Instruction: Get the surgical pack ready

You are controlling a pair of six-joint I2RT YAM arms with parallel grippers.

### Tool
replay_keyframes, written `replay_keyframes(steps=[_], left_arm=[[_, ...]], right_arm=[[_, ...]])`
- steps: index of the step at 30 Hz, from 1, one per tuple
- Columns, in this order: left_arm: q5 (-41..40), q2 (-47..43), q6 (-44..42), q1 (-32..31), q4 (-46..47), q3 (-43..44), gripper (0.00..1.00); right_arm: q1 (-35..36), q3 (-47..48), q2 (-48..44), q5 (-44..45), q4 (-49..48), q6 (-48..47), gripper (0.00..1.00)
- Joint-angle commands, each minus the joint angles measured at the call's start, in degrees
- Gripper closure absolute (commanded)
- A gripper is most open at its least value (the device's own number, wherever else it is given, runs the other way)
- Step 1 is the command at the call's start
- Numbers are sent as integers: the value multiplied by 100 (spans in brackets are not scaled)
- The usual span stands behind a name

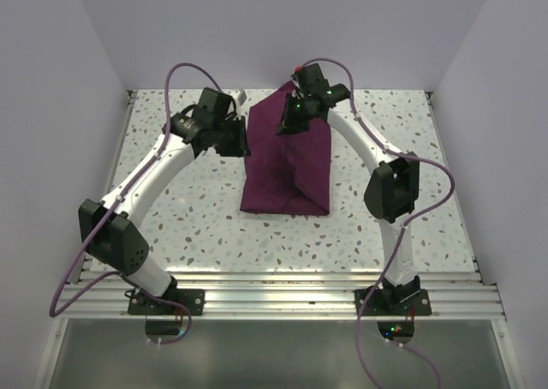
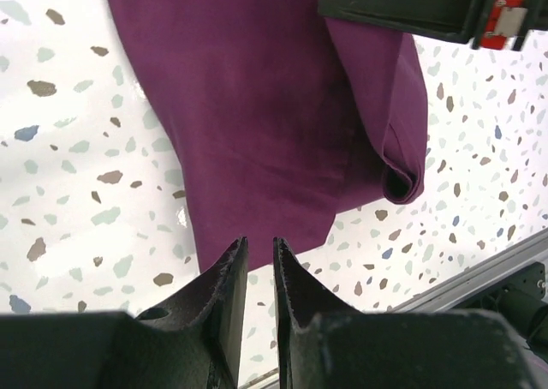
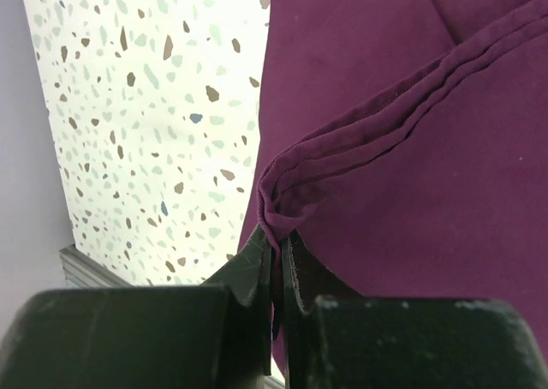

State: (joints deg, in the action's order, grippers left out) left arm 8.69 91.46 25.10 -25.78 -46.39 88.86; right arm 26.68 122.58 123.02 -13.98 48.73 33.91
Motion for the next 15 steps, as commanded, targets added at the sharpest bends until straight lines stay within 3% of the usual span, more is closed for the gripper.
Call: replay_keyframes(steps=[1, 15], left_arm=[[-262, -348, 144, 99, -116, -175, 78], [-579, -551, 355, 389, -28, -1098, 80]], right_arm=[[127, 424, 187, -52, -83, 160, 100], [690, 538, 696, -439, -356, 195, 100]])
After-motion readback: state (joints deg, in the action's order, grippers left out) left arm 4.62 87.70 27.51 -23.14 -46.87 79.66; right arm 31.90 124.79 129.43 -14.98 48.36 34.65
